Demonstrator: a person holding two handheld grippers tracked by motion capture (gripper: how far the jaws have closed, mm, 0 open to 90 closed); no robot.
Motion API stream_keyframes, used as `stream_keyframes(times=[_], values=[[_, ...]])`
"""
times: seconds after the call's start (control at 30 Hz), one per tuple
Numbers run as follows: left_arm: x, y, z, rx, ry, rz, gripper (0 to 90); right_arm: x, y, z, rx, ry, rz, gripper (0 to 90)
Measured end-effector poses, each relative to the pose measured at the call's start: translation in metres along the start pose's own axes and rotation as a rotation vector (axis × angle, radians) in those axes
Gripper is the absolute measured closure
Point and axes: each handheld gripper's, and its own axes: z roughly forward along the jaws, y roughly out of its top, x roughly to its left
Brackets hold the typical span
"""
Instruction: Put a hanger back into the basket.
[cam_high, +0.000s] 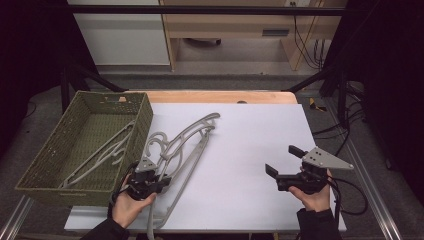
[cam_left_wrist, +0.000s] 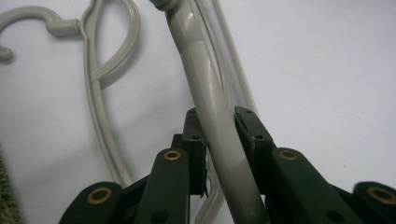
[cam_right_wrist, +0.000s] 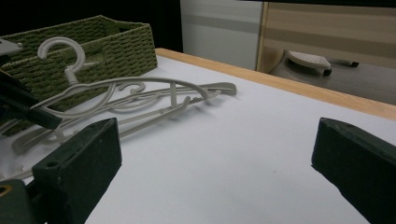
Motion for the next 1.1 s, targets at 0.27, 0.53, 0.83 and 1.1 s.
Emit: stream_keyframes(times=[0.27, 0.53, 0.83, 1.1], values=[[-0.004, 0.004, -0.013, -0.068, -0.01, 0.026, 79.5, 0.0, 0.0, 0.0, 0.0, -0.001, 0.0, 1.8], [-0.014, 0.008, -0.027, -0.123, -0.014, 0.063, 79.6, 0.0, 0.0, 0.0, 0.003, 0.0, 0.002, 1.8], [-0.024, 0.021, -0.049, -0.163, -0.043, 0.115, 79.6, -0.001, 0.0, 0.0, 0.001, -0.003, 0.003, 1.8], [-0.025, 0.039, -0.072, -0.2, -0.055, 0.168, 79.5, -0.003, 0.0, -0.001, 0.0, -0.004, 0.001, 1.8]])
